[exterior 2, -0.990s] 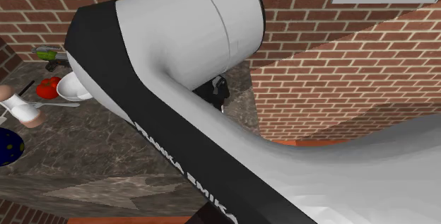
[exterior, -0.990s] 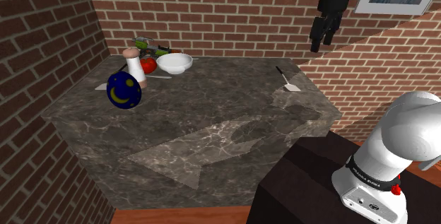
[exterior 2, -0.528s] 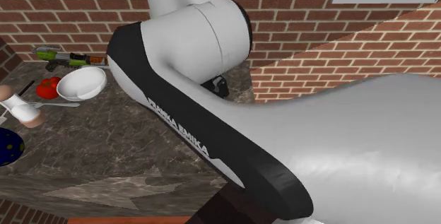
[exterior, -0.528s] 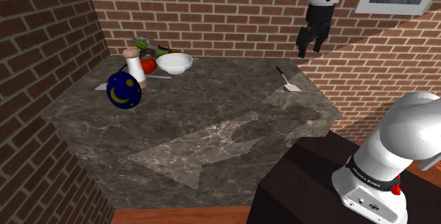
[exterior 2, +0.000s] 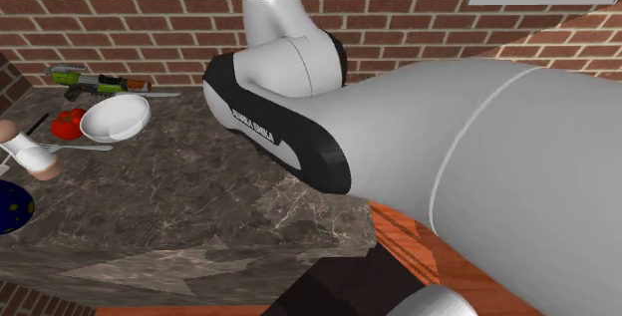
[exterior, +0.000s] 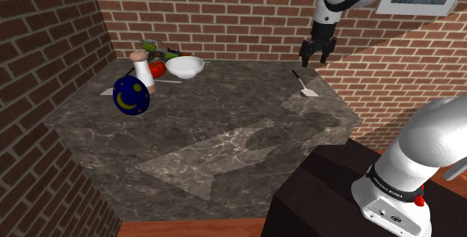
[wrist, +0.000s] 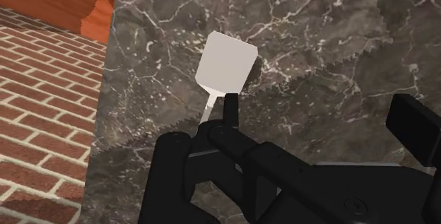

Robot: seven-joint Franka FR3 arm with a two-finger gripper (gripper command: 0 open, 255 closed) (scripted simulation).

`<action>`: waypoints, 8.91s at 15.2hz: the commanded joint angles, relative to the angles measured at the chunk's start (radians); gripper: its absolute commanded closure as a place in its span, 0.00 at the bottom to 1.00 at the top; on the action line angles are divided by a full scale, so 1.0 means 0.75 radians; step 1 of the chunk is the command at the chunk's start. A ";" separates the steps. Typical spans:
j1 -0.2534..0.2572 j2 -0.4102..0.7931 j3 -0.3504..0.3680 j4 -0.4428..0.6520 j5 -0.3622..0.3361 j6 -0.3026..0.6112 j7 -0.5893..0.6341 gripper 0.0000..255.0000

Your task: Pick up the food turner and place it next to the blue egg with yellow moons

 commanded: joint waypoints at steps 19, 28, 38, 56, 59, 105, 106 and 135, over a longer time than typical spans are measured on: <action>-0.146 0.679 -0.177 0.183 0.128 0.597 0.120 0.00; -0.149 0.723 -0.176 0.166 0.144 0.658 0.109 0.00; -0.149 0.723 -0.176 0.166 0.144 0.657 0.109 1.00; -0.143 0.571 -0.176 0.298 0.095 0.378 0.141 1.00; -0.142 0.551 -0.175 0.331 0.089 0.325 0.144 1.00; 0.193 0.689 0.214 0.917 0.064 -0.147 0.860 1.00; 0.208 0.714 0.228 0.949 0.061 -0.155 0.889 1.00; 0.519 1.339 0.362 1.634 -0.052 -0.245 1.314 1.00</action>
